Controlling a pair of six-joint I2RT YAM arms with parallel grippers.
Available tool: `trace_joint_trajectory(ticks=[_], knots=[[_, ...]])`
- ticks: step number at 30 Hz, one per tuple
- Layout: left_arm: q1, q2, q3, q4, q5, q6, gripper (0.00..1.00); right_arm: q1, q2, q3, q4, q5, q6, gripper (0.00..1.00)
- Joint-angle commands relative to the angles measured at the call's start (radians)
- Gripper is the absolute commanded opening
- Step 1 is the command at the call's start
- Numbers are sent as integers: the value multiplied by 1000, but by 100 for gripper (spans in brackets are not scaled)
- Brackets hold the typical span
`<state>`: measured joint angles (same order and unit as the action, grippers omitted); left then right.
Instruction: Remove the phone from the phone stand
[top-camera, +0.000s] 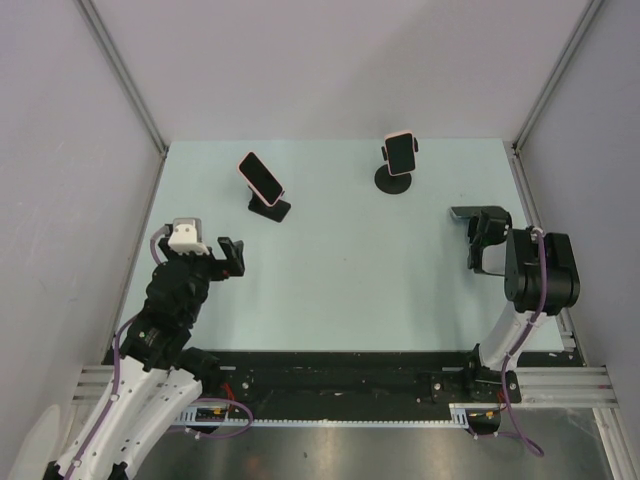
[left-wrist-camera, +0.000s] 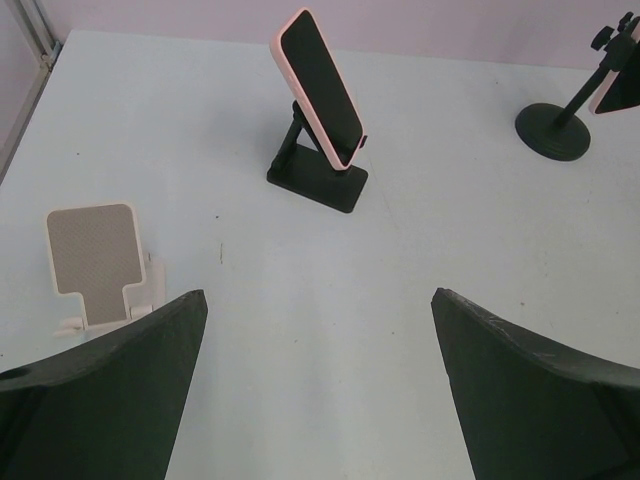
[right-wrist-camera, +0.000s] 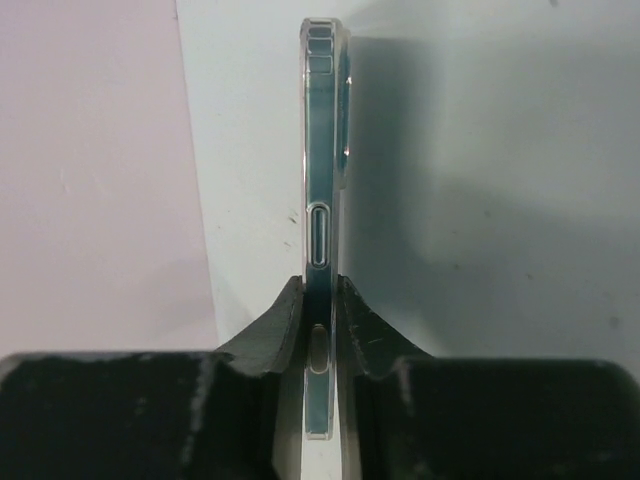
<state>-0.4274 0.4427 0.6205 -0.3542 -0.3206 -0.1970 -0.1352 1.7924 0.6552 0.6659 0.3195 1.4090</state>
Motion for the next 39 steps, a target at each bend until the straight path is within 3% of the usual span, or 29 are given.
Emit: trace_joint_trajectory(ticks=[1,11,12,15,19,30,39], knots=[[-8,7,-2,32,-17,24,100,8,79,75,115,41,97,19],[-8,7,-4,34,-14,22,100,0,142,84,104,-39,74,34],[-8,5,-4,35,-14,22,100,0,142,83,106,-45,68,41],[-8,1,-5,34,-14,24,100,-1,137,83,104,-91,64,48],[-8,-5,-8,34,-14,22,100,3,102,84,19,-106,39,66],[-8,-27,-15,34,-17,16,100,-20,-22,84,-235,-142,-59,100],[-8,-36,-19,34,-24,11,100,-67,-125,63,-448,-200,-151,100]])
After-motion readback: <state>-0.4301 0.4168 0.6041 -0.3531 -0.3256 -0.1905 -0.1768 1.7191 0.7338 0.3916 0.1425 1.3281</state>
